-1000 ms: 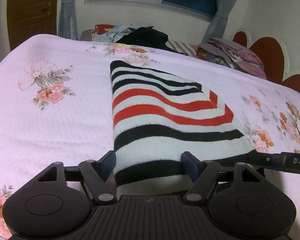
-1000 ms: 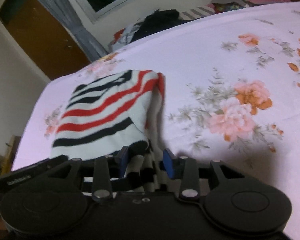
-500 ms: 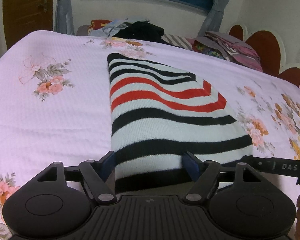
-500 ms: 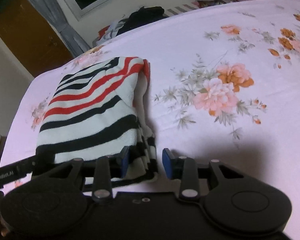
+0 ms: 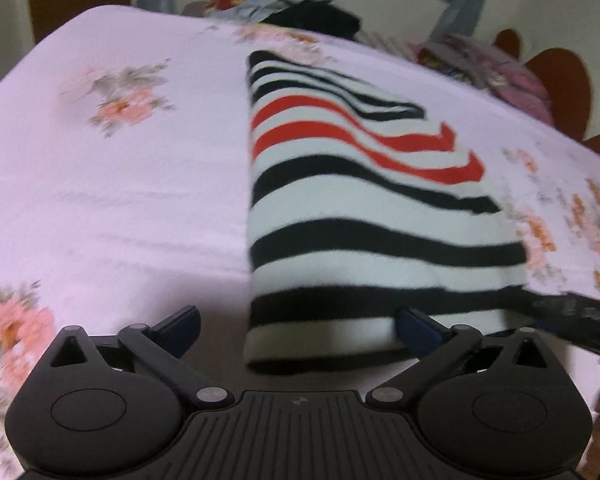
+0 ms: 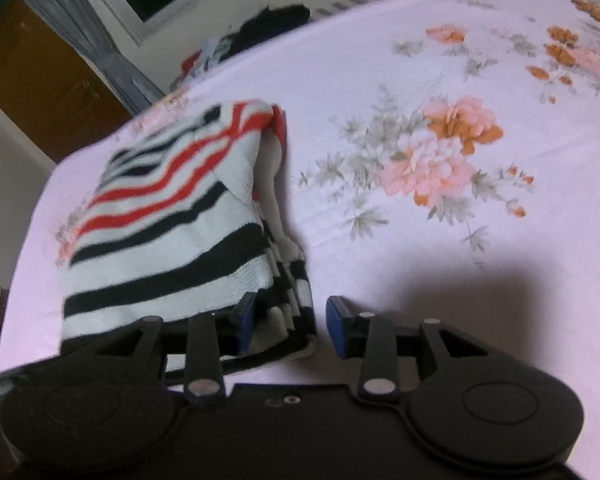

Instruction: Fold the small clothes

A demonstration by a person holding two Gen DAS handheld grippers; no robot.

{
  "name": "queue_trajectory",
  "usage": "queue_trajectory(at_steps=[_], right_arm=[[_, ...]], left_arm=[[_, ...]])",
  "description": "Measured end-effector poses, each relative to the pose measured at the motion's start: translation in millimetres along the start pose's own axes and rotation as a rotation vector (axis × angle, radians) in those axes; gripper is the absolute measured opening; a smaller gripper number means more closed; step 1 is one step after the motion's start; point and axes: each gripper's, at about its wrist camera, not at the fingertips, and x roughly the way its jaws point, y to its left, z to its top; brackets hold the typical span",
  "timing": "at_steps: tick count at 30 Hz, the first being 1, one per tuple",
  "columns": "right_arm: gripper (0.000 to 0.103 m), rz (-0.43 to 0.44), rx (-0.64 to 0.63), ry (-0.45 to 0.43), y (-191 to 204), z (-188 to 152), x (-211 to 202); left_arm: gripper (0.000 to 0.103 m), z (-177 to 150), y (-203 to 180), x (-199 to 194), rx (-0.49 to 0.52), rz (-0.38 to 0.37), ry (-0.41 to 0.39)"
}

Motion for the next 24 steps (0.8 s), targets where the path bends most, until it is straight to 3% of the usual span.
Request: queue_trajectory(at_steps=[5,8,16,19,24], right_arm=[[0.057,0.02,-0.058,-0.029,3,-8,-38],[0.063,0.044,-0.116,-0.025,7,-15,-61],[0.077,0.127,-0.318,-0.009,17,-41,-136],[0.08,0.1,-0.408,-0.055,21,-51,-167],[0.09,-0.013,-0.475,-0.232,24,-74,-232]], left_arm=[[0.103,-8,-11,-22,0.023,0.096,-0.027],[0.103,-15,-17,-45,0.018,0.115,-0.057],[0.103,-60,-42,-131,0.046,0.191,-0.172],[0.103,-83,-49,-164,0.009,0.194,-0.194],[0.103,-127,-70,-222,0.027,0.255,-0.264]])
